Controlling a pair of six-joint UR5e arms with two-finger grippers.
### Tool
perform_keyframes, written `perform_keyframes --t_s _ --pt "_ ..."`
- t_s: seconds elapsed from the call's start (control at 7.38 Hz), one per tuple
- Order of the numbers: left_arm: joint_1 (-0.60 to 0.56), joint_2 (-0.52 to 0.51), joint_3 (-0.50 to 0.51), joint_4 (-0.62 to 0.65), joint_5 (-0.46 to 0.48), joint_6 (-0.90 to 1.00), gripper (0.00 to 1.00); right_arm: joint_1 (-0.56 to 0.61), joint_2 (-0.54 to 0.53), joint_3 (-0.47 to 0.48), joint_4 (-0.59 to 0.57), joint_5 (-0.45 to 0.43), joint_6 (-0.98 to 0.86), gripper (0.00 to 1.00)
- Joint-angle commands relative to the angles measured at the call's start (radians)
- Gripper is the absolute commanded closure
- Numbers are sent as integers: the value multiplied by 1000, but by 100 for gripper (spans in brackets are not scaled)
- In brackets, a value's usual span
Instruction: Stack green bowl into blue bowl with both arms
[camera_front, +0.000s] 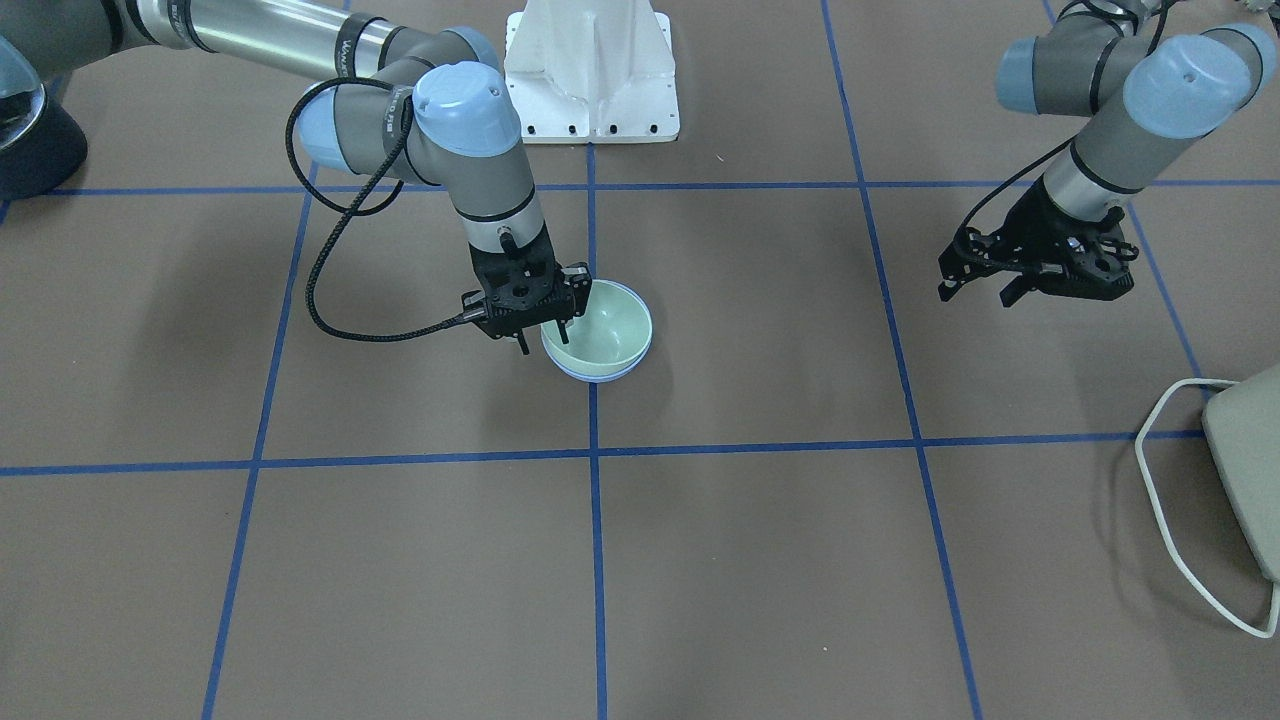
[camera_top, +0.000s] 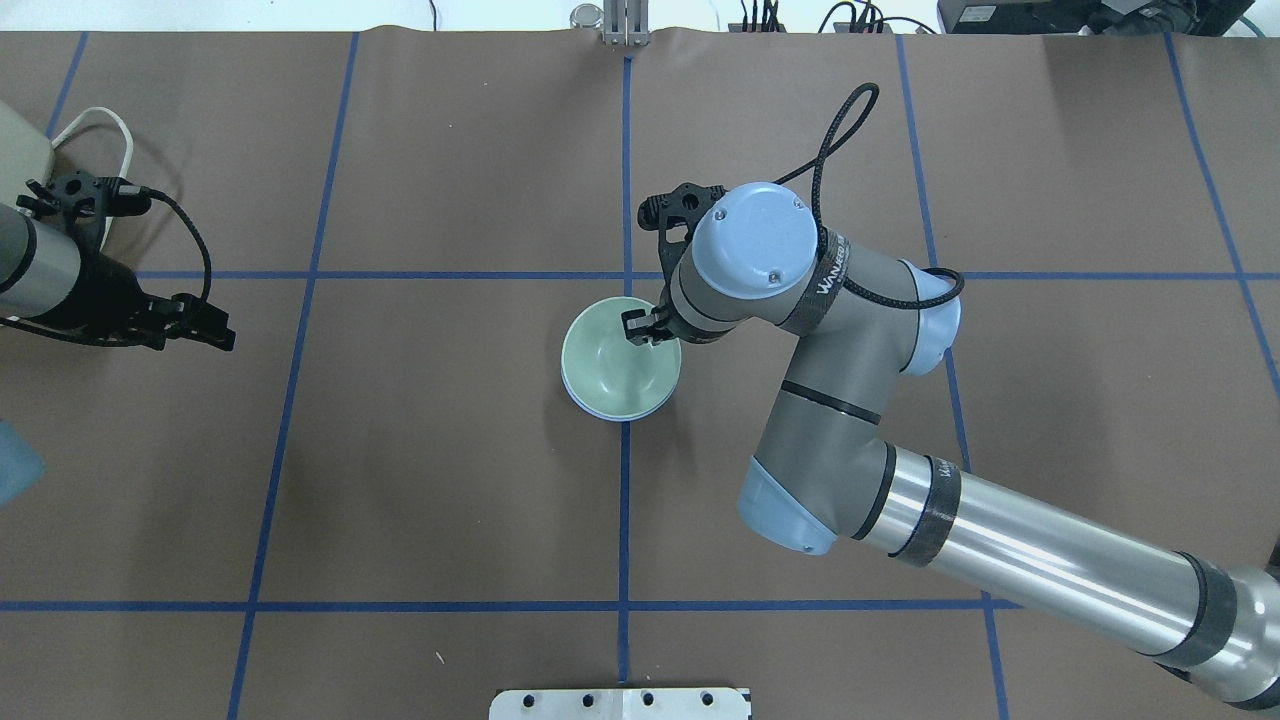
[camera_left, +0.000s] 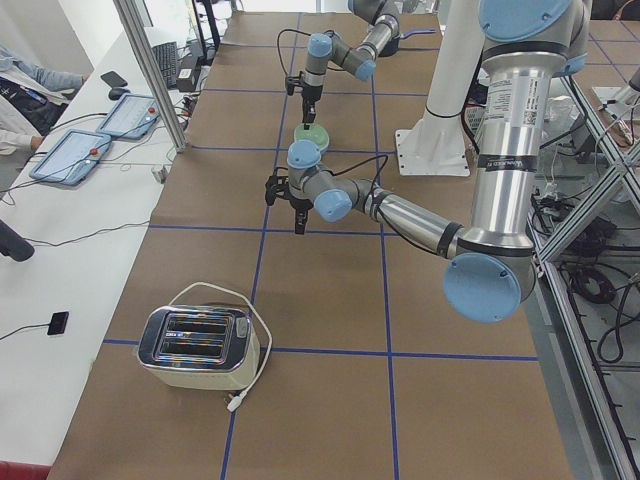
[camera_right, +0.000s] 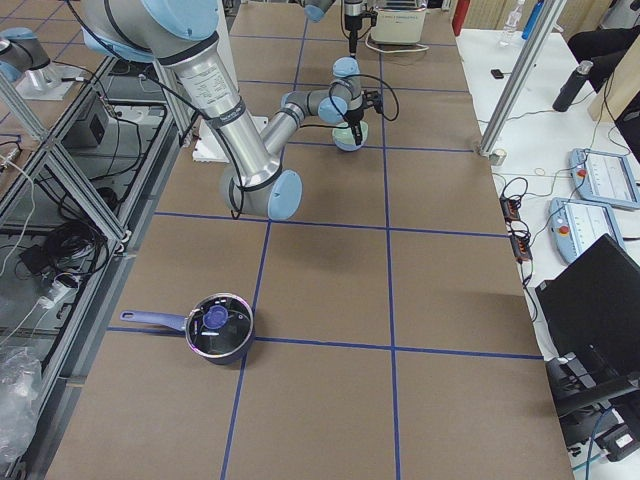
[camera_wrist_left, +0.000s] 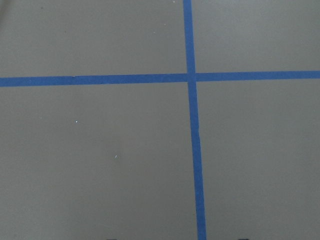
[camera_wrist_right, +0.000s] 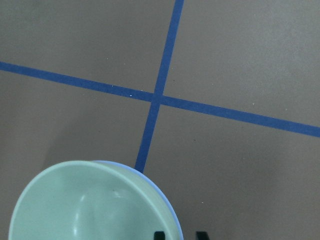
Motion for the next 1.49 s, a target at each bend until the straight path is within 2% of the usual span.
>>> perform_keyframes --t_s 0.0,0.54,0.95,1.35 --pt "0 -1 4 0 1 3 15 -1 -2 -1 0 -3 -1 1" --pt "0 -1 6 0 -1 6 15 1 -6 14 6 0 7 0" --pt "0 -1 6 0 1 6 15 33 -34 41 187 9 123 0" --pt "-2 -1 3 0 -1 6 15 38 -78 42 264 11 163 0"
